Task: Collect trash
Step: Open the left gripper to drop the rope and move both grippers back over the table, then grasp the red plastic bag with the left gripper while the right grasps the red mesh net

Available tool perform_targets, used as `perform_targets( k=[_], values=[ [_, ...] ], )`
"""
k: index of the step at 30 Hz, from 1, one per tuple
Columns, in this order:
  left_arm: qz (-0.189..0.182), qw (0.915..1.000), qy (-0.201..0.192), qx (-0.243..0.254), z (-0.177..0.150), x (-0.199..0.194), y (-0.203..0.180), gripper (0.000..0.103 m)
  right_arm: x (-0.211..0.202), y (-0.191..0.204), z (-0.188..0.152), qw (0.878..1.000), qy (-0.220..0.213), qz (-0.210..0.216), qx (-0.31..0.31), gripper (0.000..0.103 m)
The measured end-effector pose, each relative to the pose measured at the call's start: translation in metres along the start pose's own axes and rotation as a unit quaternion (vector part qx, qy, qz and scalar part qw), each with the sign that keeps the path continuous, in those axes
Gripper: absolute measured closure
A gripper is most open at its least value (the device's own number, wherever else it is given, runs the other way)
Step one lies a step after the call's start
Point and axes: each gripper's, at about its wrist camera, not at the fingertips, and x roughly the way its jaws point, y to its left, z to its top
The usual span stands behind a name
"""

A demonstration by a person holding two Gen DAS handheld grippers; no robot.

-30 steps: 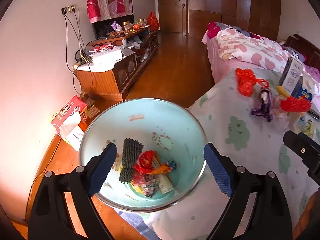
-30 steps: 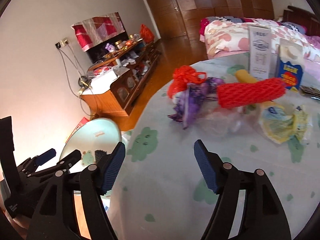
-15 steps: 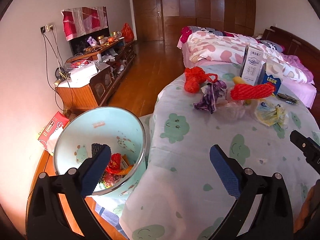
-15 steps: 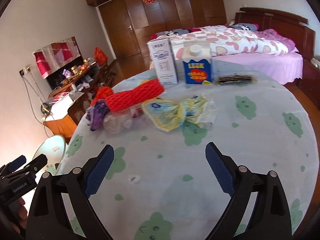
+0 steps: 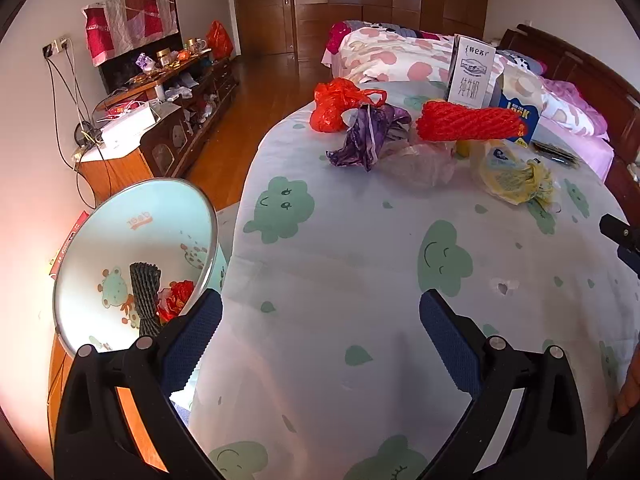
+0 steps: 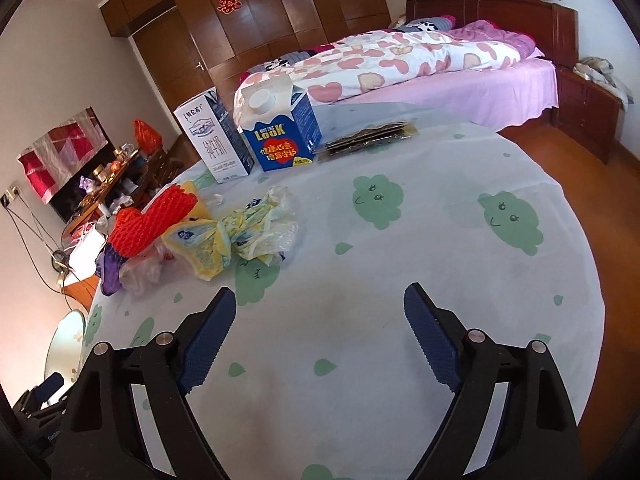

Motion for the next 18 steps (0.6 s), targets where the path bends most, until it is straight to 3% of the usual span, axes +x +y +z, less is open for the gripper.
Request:
perform_targets(
  k=[10, 18],
  values=[
    [-0.004, 0.9994, -0.034, 0.01, 0.041, 0.01, -0.002, 0.01, 0.013, 0.02, 0.026, 0.999, 0.002, 0.013, -0.033, 0.03],
    [-0.001, 0.9986, -0.053, -0.006, 0.08, 0.02, 0.006, 0.015, 0.023, 0.066, 0.045, 0.997, 0.005, 0.068, -0.037, 0.033]
  ],
)
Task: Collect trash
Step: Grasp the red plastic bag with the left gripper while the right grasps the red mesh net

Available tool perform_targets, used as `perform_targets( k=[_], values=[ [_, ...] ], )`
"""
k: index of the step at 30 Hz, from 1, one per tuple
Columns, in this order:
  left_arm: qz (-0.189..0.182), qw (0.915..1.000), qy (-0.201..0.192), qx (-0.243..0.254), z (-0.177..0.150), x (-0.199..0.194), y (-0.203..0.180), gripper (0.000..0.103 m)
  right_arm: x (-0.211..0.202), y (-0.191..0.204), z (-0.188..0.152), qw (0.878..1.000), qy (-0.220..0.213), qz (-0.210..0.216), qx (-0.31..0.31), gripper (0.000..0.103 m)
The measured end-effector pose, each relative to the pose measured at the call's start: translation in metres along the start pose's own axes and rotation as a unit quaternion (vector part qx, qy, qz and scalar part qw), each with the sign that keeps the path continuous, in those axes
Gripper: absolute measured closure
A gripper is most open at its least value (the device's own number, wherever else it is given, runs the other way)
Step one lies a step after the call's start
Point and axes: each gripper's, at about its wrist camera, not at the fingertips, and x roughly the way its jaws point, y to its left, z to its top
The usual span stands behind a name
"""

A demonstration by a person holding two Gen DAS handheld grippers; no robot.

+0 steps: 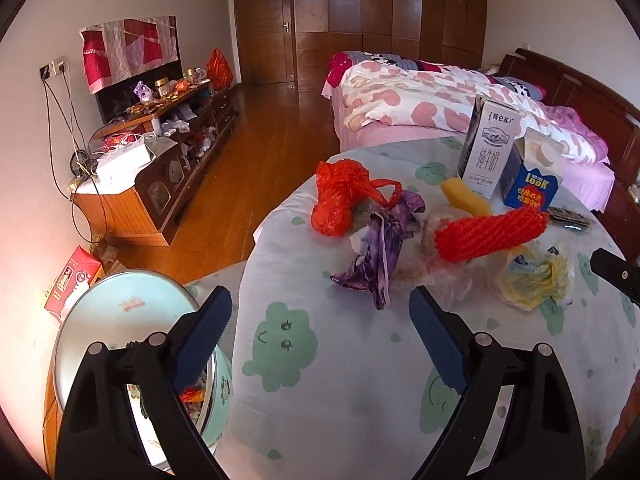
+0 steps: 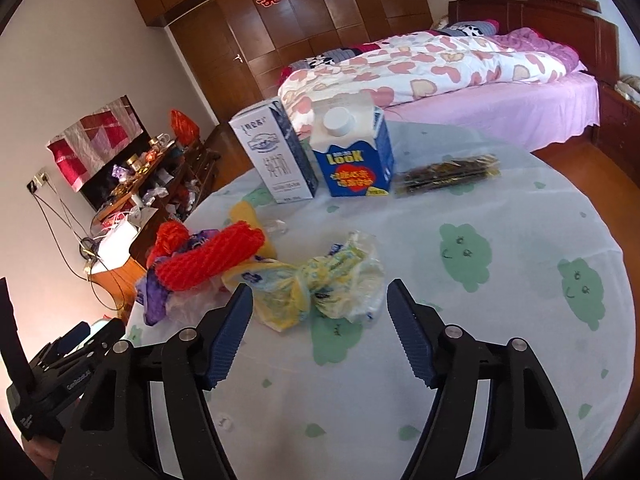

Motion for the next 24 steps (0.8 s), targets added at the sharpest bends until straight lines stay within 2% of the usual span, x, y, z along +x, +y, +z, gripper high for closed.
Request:
perform_targets(
  k=[5, 10, 11, 12, 14, 15, 18, 22, 24],
  values=[
    [0.006, 0.9999, 0.001, -0.01, 0.003, 0.002, 0.014, 0.015, 0.03, 0.026, 0.024, 0.999, 0.01, 0.025, 0.047, 0.033],
    [0.021, 0.9995, 0.006, -0.023, 0.011, 0.01, 0.036, 0.015, 0.065, 0.044, 0.032, 0.996, 0.052, 0.004, 0.069, 0.033],
    [0.024, 0.9994, 0.006, -0.025, 0.014, 0.011, 0.04, 0.015, 0.071, 0.046, 0.032, 0.996, 0.062, 0.006, 0.071, 0.039],
    [0.025, 0.9993, 0.004, -0.027, 0.018, 0.012, 0.044, 0.015, 0.075, 0.045, 0.031, 0.995, 0.069, 0.02, 0.075, 0.055],
    [0.027, 0.9993, 0.002, -0.025, 0.027, 0.016, 0.049, 0.015, 0.075, 0.039, 0.031, 0.995, 0.062, 0.031, 0.078, 0.068],
    [0.028, 0.9993, 0.002, -0.023, 0.031, 0.02, 0.051, 0.015, 0.072, 0.037, 0.034, 0.995, 0.055, 0.041, 0.076, 0.078],
    [0.02, 0.9995, 0.006, -0.023, 0.046, 0.034, 0.052, 0.015, 0.055, 0.026, 0.036, 0.994, 0.032, 0.063, 0.081, 0.088],
    [-0.004, 0.9999, 0.011, -0.009, 0.064, 0.059, 0.04, 0.015, 0.027, 0.009, 0.04, 0.995, -0.012, 0.065, 0.075, 0.09],
    [-0.014, 0.9998, 0.015, 0.0, 0.073, 0.074, 0.03, 0.015, 0.011, -0.008, 0.041, 0.995, -0.028, 0.05, 0.075, 0.09]
  ],
)
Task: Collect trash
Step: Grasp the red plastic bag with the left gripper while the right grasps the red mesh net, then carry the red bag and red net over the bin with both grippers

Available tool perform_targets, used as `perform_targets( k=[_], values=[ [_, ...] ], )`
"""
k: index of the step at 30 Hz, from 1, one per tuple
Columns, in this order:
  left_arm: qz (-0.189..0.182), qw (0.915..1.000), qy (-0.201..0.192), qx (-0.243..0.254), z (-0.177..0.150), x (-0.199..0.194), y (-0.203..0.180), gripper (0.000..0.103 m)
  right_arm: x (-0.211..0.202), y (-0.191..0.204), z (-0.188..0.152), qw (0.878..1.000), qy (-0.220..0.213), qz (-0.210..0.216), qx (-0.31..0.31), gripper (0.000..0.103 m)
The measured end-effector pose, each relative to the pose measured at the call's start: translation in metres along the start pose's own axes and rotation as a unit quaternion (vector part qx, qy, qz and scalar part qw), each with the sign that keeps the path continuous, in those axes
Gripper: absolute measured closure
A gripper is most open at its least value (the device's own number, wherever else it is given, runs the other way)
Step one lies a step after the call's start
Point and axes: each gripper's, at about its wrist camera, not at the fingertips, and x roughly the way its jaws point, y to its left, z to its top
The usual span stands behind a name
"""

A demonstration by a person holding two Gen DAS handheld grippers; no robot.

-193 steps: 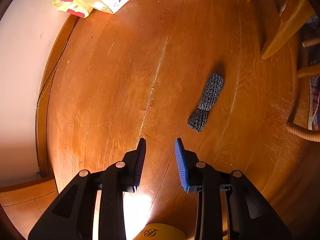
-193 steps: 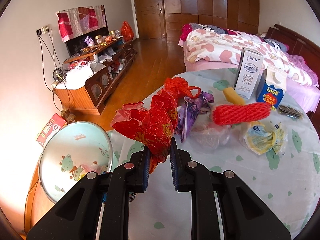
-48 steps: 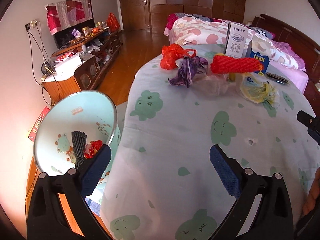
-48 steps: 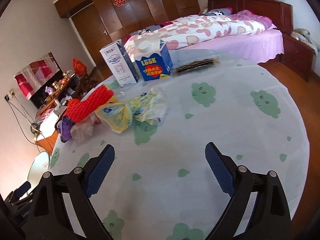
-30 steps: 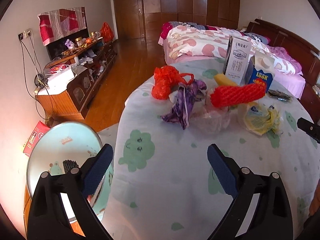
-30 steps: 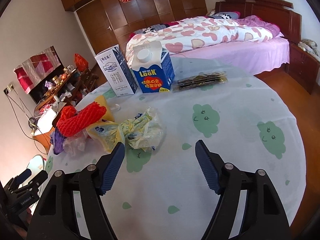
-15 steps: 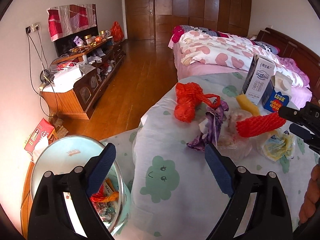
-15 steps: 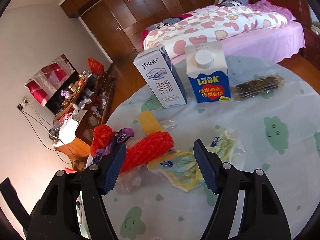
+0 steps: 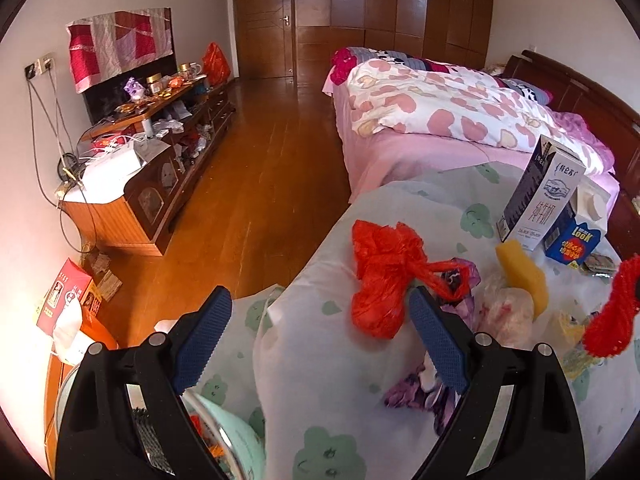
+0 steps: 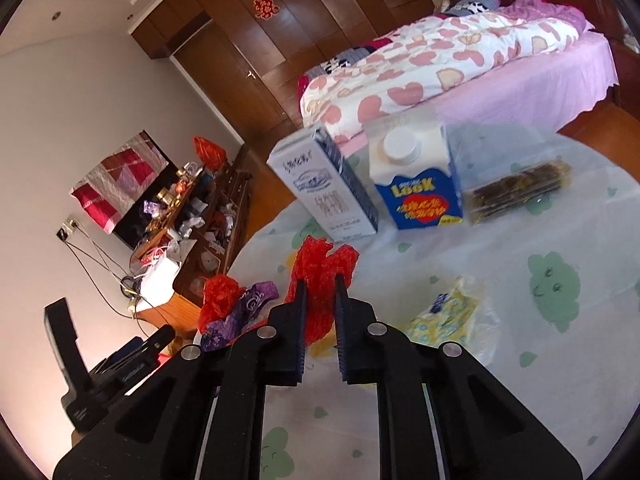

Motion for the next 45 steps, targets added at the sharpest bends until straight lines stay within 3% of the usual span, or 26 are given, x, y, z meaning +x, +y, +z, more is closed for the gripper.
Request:
perform_targets(
  k=[8, 10, 13, 21, 26, 34, 39, 45],
  values=[
    [-0.011, 0.9983, 0.053, 0.021, 0.007, 0.055, -0.036, 0.031, -0.032, -0.048, -0.002, 0.998, -0.004, -0.06, 0.009, 0.089],
    [-0.017, 0.9979, 0.06, 0.02, 0.006, 0.063, -0.039, 0.055, -0.034, -0.057, -0.004, 0.998, -0.002, -0.064, 0.009, 0.089],
    [-0.017, 0.998, 0.057, 0.023, 0.005, 0.065, -0.043, 0.075, -0.036, -0.063, -0.009, 0.998, 0.002, -0.068, 0.007, 0.089],
    [-0.026, 0.999, -0.022, 0.03, 0.011, -0.002, -0.044, 0.076, -0.047, -0.056, -0.021, 0.997, -0.026, -0.075, -0.008, 0.09],
    [-0.02, 0.998, -0.047, 0.038, 0.001, -0.053, -0.042, 0.075, -0.055, -0.042, -0.028, 0.996, -0.031, -0.074, -0.035, 0.09],
    [-0.023, 0.998, -0.032, 0.049, -0.044, -0.102, -0.038, 0.074, -0.068, -0.019, -0.046, 0.991, -0.036, -0.1, -0.082, 0.09],
    [-0.016, 0.9982, -0.035, 0.046, -0.072, -0.121, -0.031, 0.074, -0.073, 0.007, -0.067, 0.981, -0.032, -0.124, -0.148, 0.09],
    [-0.008, 0.9987, -0.038, 0.034, -0.094, -0.139, -0.017, 0.073, -0.075, 0.03, -0.083, 0.976, -0.027, -0.118, -0.183, 0.09]
  ],
)
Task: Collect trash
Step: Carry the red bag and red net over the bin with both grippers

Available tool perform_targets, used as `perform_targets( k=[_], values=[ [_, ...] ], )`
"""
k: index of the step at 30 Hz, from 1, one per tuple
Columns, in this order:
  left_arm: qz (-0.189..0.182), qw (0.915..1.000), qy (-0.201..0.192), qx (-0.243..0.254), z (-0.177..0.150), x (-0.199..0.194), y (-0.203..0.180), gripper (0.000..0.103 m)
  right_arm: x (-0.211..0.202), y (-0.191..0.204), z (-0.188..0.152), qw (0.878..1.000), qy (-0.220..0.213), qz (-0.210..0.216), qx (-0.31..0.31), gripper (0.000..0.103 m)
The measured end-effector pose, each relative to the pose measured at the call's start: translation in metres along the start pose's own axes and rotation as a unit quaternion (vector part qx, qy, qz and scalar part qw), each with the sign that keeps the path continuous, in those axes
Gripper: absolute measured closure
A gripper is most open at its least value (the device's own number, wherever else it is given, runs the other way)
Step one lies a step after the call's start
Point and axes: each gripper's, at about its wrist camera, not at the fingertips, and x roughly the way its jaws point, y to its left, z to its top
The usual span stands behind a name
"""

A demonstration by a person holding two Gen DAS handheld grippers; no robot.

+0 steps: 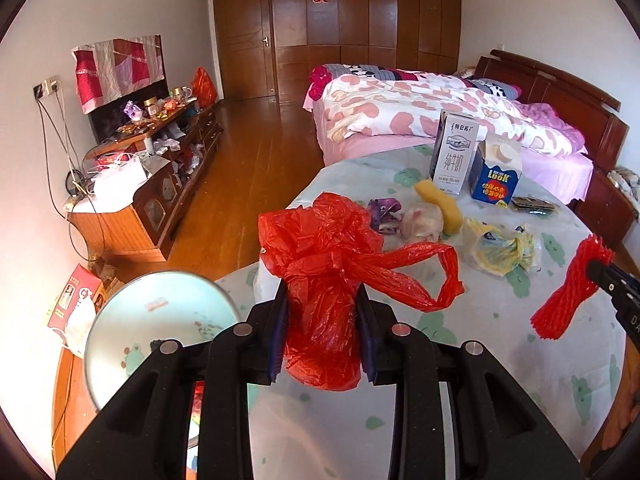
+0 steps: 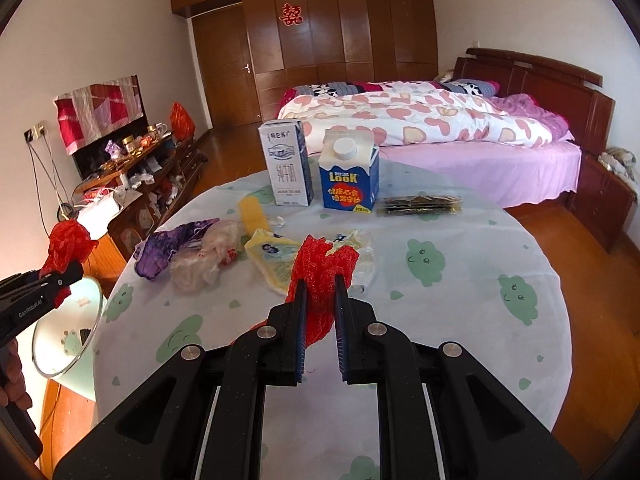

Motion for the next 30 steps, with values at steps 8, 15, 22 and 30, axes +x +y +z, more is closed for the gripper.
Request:
perform_targets(
  k=[8, 15, 22, 30],
  values=[
    [0.028, 0.9995, -0.001, -0.015, -0.02, -0.016, 0.03, 0.072, -0.005, 0.052, -0.012, 0.998, -0.012, -0.005, -0.064, 0.09],
    [0.047, 0.9982, -0.002, -0.036, -0.034, -0.023, 0.062, 0.072, -0.001, 0.09, -0.017, 0.995, -0.007, 0.021, -0.096, 0.09],
    [0.066, 0.9961, -0.005, -0.058, -0.044, -0.027, 0.092, 0.072, 0.001, 0.131, -0.022, 0.991, -0.006, 0.046, -0.125, 0.09],
    [0.086, 0.9923, -0.006, -0.09, -0.047, -0.03, 0.123, 0.072, 0.0, 0.181, -0.021, 0.984, -0.017, 0.077, -0.161, 0.09]
  ],
)
